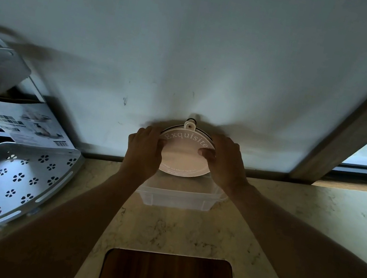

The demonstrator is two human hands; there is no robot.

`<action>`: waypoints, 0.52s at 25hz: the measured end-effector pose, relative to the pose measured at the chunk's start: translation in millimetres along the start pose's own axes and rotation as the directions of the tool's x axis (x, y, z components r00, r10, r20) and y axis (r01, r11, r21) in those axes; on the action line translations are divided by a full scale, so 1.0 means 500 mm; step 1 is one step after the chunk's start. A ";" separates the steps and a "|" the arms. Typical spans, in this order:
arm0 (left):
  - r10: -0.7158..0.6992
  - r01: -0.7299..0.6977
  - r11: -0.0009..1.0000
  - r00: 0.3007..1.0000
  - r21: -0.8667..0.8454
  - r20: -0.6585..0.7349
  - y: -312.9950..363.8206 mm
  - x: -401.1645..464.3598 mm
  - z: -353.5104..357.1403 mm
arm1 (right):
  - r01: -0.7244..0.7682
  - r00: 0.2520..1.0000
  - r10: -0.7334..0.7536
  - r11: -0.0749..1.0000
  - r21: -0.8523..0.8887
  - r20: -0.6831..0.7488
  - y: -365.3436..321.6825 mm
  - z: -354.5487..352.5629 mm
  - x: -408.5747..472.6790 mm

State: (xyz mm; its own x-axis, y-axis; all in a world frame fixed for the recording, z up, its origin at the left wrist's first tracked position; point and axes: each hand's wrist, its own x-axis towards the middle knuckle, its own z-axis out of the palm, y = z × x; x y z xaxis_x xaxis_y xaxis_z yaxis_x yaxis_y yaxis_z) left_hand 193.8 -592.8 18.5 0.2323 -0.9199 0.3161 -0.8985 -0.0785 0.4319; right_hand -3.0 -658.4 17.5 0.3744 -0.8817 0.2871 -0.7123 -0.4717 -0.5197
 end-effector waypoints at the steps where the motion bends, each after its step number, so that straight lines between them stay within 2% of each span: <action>1: 0.002 -0.002 1.000 1.000 -0.008 -0.007 0.000 0.000 0.000 | -0.003 1.000 0.003 1.000 0.020 -0.005 -0.001 -0.001 0.000; 13: -0.038 0.038 0.999 0.999 -0.017 -0.004 0.001 0.000 0.001 | -0.051 0.998 0.054 0.989 0.141 -0.016 -0.004 -0.001 0.001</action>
State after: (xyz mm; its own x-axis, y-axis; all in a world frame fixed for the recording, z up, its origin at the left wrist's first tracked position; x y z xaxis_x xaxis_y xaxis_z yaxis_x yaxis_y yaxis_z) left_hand 193.0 -593.2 18.1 0.2676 -0.9146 0.3031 -0.8826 -0.1065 0.4579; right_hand -1.8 -657.7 19.0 0.3259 -0.9055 0.2718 -0.6399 -0.4229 -0.6416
